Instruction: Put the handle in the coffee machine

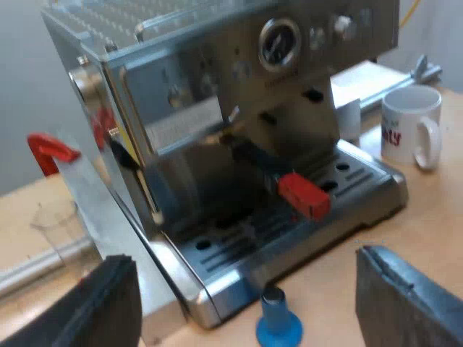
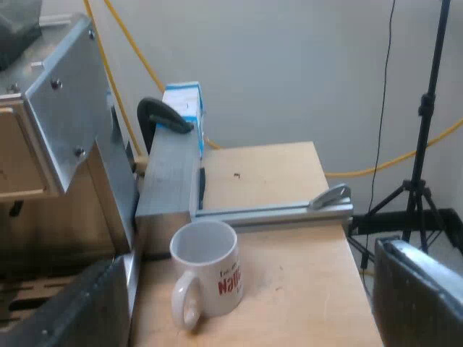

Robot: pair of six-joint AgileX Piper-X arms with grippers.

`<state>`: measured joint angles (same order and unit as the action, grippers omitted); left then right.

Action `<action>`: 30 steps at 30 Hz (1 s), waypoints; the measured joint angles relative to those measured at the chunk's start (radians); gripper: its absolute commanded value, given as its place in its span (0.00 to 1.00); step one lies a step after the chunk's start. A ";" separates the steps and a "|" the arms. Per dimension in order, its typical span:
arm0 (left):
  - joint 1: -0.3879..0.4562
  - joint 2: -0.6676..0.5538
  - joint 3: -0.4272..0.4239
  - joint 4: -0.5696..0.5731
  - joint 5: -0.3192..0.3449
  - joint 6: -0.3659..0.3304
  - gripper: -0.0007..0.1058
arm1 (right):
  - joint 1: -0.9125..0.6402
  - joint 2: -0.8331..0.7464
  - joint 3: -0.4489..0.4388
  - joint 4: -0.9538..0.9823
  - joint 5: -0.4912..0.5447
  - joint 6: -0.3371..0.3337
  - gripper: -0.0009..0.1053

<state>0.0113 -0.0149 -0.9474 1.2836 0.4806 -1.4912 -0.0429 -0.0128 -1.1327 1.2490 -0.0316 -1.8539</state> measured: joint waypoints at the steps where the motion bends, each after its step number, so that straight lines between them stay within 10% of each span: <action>1: 0.000 0.000 0.000 0.051 0.000 -0.003 0.62 | 0.000 0.000 -0.005 0.020 0.000 0.000 0.68; 16: 0.000 0.000 0.000 0.095 -0.031 0.027 0.62 | 0.000 0.002 -0.001 0.072 -0.029 0.000 0.68; 30: 0.000 0.000 0.203 -0.156 -0.150 -0.068 0.62 | 0.000 0.004 0.228 -0.100 -0.142 0.002 0.68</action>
<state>0.0113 -0.0149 -0.7440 1.1271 0.3305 -1.5590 -0.0429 -0.0090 -0.9044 1.1490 -0.1737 -1.8518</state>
